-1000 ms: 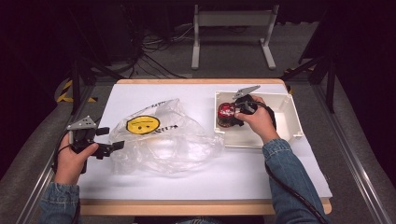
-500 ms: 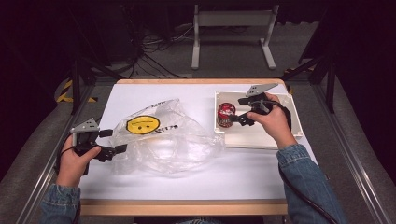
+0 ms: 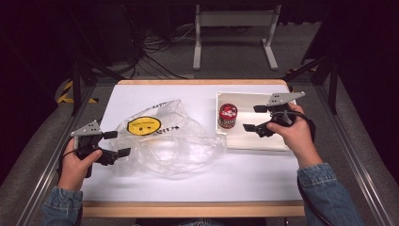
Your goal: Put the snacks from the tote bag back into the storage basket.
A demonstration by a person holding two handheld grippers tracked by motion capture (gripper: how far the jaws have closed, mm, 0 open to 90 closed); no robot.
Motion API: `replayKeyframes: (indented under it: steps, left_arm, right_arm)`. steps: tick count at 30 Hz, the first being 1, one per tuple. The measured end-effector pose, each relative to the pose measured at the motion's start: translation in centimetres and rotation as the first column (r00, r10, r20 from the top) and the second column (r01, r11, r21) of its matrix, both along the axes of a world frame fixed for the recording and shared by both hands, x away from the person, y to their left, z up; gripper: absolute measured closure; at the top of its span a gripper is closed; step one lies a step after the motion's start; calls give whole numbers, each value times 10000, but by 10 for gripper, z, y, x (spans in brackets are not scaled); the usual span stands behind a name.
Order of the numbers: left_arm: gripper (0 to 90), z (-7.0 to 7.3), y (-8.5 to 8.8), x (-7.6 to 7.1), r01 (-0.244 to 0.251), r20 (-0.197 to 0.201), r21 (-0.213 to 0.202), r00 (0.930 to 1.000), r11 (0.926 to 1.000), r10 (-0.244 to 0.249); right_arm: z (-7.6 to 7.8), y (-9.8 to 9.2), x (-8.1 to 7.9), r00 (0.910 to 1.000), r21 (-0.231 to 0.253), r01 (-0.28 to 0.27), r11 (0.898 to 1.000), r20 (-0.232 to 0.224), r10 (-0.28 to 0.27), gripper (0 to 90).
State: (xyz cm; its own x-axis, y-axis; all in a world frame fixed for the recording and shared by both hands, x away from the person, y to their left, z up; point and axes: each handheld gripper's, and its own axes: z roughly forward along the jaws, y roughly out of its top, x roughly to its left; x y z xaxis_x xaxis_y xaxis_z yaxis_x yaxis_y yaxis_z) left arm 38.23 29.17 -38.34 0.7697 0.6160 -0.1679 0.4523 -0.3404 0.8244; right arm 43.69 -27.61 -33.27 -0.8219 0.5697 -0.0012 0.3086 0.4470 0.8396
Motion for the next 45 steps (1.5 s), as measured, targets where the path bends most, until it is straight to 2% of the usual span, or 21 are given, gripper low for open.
replayKeyframes:
  steps: [3,8,10,11,15,22,25,29,33,34,35,39,41,42,45]
  left_arm:
    - [67,0,-2,-1,55,98,-275,9999,9996,-53]
    - [57,0,-4,-2,129,79,-210,9999,9997,-128]
    - [56,0,-5,-3,139,111,-200,9998,9997,-137]
    - [54,0,-6,-5,194,122,-168,9997,9997,-192]
    - [53,-2,-9,-7,206,200,-128,9996,9997,-204]
    - [51,-4,-12,-14,150,381,-78,9992,9999,-147]
    - [47,-7,-13,-21,38,360,-39,9993,10000,-37]
    - [44,-11,-15,-31,-16,473,8,9989,10000,16]
    - [42,-14,-14,-35,-33,477,2,9989,10000,33]
    - [41,-15,-14,-37,-59,461,-65,9989,10000,62]
    - [41,-15,-14,-37,-59,461,-65,9989,10000,62]
    - [39,-21,-12,-42,-195,478,-366,9986,9991,212]
    - [38,-24,-10,-43,-194,578,-370,9981,9991,215]
    - [38,-27,-10,-44,-227,555,-541,9981,9983,257]
    - [37,-33,-9,-45,-347,558,-585,9977,9977,379]
  right_arm:
    - [1,-3,-6,10000,34,-29,10000,76,29,97]
    - [-3,-13,-24,9998,328,-101,9994,147,96,80]
    - [-4,-14,-25,9998,376,-100,9992,161,94,75]
    - [-6,-17,-30,9998,621,-82,9980,163,72,69]
    - [-8,-22,-38,9998,938,-79,9956,166,64,48]
    - [-13,-25,-55,9999,1022,-131,9947,80,123,26]
    - [-20,-26,-63,9997,958,115,9953,-216,-95,13]
    - [-30,-27,-71,9991,1259,365,9914,-237,-337,12]
    - [-39,-28,-76,9988,1549,484,9867,-105,-474,12]
    - [-45,-27,-78,9984,1671,559,9843,-73,-555,12]
    - [-45,-27,-78,9984,1671,559,9843,-73,-555,12]
    - [-62,-25,-82,9977,1633,684,9842,-78,-680,12]
    - [-68,-24,-83,9974,1540,722,9854,-136,-710,12]
    - [-71,-23,-84,9971,1587,759,9844,-192,-738,12]
    - [-79,-23,-87,9957,1734,930,9805,-159,-916,12]
